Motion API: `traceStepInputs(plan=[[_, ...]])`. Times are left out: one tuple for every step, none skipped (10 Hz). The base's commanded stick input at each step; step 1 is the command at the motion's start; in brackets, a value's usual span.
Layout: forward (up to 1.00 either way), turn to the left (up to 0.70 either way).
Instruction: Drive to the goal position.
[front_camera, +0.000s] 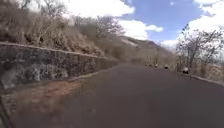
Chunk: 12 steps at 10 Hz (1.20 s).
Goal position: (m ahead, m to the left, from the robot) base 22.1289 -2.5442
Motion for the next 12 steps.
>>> traceStepInputs(plan=[[0.7, 0.0], [0.7, 0.0], [0.7, 0.0], [0.7, 0.0], [0.7, 0.0], [0.7, 0.0], [0.7, 0.0], [0.7, 0.0], [0.7, 0.0], [0.7, 0.0], [0.7, 0.0], [0.7, -0.23]])
